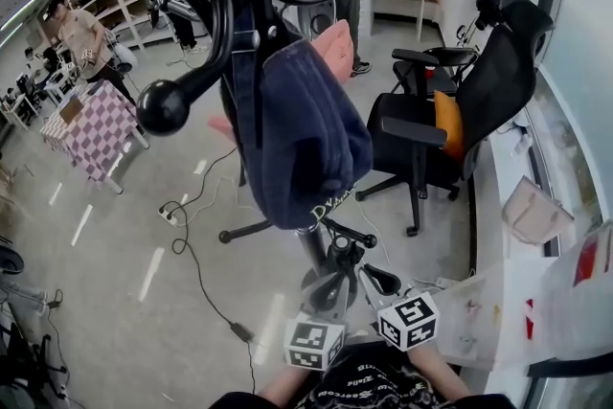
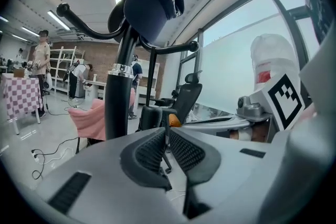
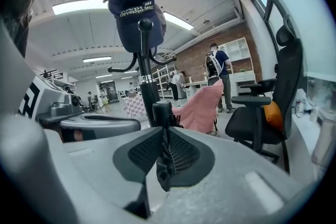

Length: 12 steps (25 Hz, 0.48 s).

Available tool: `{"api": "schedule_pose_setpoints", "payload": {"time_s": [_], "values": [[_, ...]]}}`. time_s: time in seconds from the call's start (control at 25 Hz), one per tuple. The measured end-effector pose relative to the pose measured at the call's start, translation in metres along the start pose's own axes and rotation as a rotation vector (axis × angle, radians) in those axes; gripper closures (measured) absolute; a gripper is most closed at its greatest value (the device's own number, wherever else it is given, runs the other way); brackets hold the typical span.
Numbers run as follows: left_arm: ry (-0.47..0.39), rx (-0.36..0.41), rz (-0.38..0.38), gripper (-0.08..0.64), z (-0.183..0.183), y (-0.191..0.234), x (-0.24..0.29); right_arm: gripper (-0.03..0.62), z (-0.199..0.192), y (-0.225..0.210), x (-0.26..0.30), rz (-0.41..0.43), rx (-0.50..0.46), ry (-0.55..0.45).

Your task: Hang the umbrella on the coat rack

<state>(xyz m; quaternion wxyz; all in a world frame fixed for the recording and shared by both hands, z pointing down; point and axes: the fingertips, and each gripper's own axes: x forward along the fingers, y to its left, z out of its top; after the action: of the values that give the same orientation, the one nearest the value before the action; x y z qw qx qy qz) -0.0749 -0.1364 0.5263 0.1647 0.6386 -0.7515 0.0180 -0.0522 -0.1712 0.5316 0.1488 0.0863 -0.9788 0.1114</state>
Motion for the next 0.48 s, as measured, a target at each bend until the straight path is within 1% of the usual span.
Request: {"api": "schedule_pose_setpoints", "payload": {"time_s": [0.04,0.12,0.2,0.32,0.48], "values": [[0.007,0.002,0.002,0.546,-0.004,0.0,0.0,0.556,-0.005,-0.001,-0.002,-0.015,-0.004,0.008],[0.02,0.001,0.005,0.547,-0.01,0.0,0.0,0.582,-0.012,-0.003,-0.005,-0.043,-0.01,0.02],[0.032,-0.003,0.0,0.548,-0.016,-0.003,0.001,0.588,-0.019,-0.005,-0.007,-0.059,-0.009,0.031],[0.049,-0.001,-0.018,0.548,-0.024,-0.01,0.003,0.588,-0.028,-0.004,-0.009,-0.068,-0.015,0.052],[0.062,0.004,-0.036,0.548,-0.029,-0.016,0.007,0.588,-0.035,0.001,-0.01,-0.058,-0.026,0.071]]}}
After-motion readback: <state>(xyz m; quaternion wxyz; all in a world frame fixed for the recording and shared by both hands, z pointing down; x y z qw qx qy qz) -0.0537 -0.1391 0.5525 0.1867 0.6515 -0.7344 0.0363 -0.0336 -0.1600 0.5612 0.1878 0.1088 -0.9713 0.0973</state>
